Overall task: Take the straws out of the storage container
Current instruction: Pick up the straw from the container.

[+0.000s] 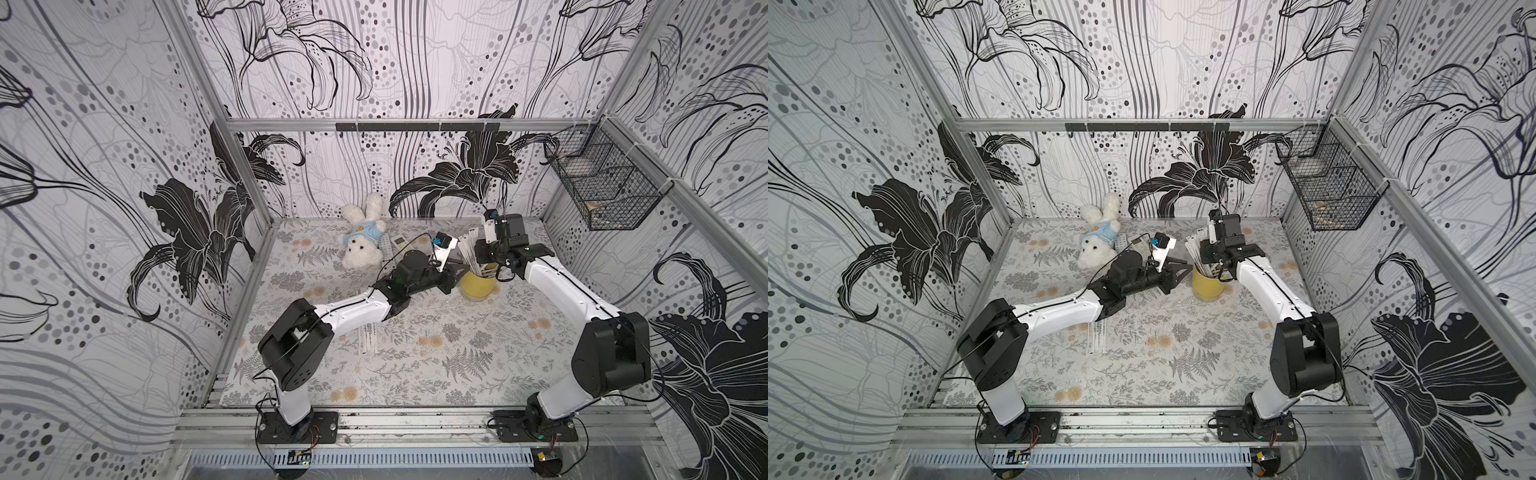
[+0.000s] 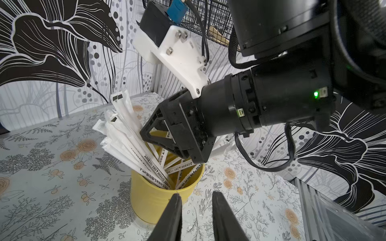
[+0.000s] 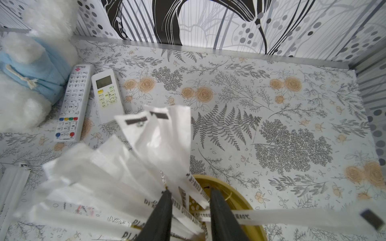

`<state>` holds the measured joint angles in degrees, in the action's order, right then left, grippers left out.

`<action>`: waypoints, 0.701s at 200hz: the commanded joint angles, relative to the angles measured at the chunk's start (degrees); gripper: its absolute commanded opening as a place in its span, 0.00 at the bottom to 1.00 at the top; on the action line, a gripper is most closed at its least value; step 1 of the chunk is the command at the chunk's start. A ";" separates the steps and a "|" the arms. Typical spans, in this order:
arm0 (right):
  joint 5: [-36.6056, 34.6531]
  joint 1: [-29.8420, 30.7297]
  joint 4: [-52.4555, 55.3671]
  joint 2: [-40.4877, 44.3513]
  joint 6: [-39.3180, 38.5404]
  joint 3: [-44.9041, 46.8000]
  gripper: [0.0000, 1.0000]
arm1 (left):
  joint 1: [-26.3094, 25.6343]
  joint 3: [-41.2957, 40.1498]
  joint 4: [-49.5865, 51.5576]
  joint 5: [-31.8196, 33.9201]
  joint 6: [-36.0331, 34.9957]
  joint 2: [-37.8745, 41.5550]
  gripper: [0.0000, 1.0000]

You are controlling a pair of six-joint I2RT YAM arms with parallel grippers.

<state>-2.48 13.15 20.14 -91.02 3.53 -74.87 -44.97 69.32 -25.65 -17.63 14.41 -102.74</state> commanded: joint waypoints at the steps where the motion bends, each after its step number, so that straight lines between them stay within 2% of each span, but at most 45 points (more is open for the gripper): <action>1: -1.79 -0.42 -1.19 -0.97 -1.13 -1.89 0.34 | -0.21 1.91 0.53 0.88 -2.95 0.01 0.31; 46: -1.01 -0.67 -1.15 -3.05 -1.78 -3.39 0.32 | -0.21 2.13 0.77 0.66 -2.74 -0.65 0.31; 80: -0.81 -0.69 -0.48 -3.99 -1.95 -4.14 0.24 | -0.21 2.69 2.71 0.61 -3.58 -1.30 0.31; 140: -4.37 -0.74 0.99 -0.32 -2.98 -2.76 0.14 | -0.21 2.67 2.79 1.06 -4.14 -0.70 0.31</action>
<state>-4.45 12.71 19.92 -94.30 1.80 -77.23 -44.97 69.76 -22.28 -17.37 11.51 -103.13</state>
